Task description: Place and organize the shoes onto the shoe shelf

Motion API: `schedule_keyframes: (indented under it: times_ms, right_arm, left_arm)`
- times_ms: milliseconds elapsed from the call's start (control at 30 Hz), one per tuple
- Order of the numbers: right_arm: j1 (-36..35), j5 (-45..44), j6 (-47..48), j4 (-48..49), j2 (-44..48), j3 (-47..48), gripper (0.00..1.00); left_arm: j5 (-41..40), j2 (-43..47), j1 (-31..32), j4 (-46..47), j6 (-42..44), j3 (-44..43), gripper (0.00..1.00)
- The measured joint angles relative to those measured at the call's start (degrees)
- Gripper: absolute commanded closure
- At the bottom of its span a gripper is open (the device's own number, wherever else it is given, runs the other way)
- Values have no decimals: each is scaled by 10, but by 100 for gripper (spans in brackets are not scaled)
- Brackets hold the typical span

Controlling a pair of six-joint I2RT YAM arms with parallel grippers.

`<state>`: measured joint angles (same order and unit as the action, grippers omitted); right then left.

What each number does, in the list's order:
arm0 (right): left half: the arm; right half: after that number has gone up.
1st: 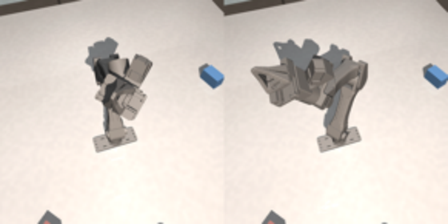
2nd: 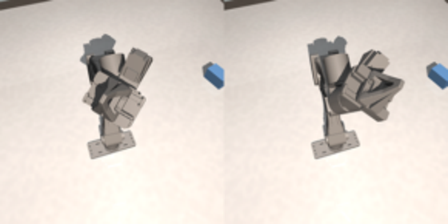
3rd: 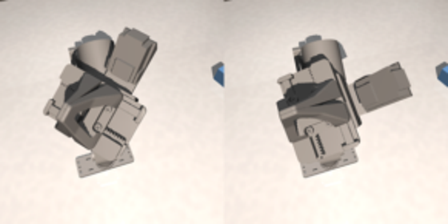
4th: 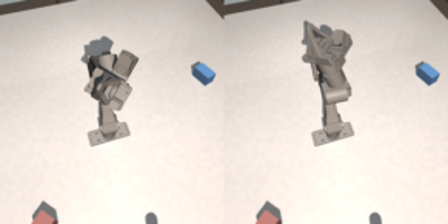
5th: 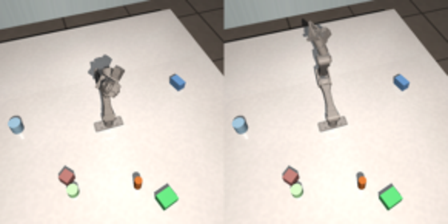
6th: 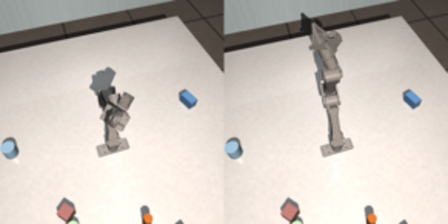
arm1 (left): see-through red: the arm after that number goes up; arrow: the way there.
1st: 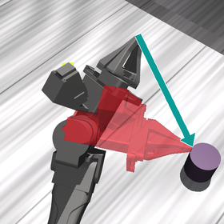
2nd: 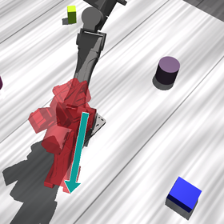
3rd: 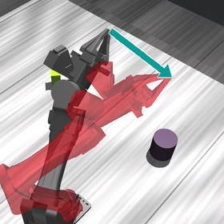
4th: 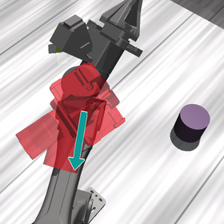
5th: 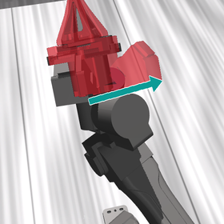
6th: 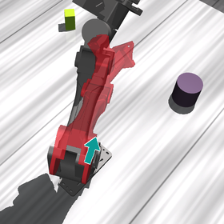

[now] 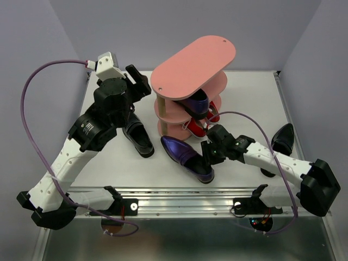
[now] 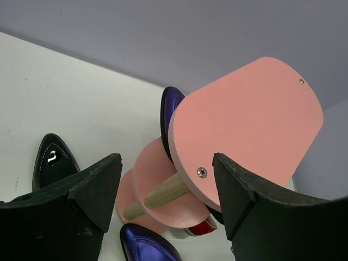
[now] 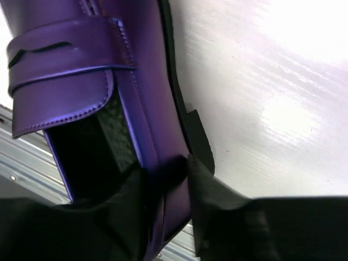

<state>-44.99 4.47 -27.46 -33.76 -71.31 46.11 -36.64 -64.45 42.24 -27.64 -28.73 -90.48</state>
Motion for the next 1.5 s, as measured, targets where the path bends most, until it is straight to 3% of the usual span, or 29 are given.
schedule_keyframes:
  times_ms: [33, 100, 600, 967, 1167, 1500]
  right_arm:
    - [-1, -3, 0, 1, -1, 0, 89]
    - [0, -5, 9, 4, -1, 0, 99]
    - [-1, 73, 94, -56, 97, 11, 99]
    - [-1, 116, 139, -111, 161, 101, 99]
    - [-2, 28, 136, -113, 215, 137, 99]
    - [-2, -210, 107, -121, 317, 165, 99]
  left_arm:
    - [2, 0, -2, 1, 0, 0, 21]
    - [6, 0, -5, 1, 1, 1, 21]
    - [19, 1, -17, 9, 0, 12, 21]
    - [21, 1, -19, 13, -2, 12, 21]
    - [21, 1, -19, 13, -4, 12, 21]
    - [22, 1, -22, 13, -5, 12, 21]
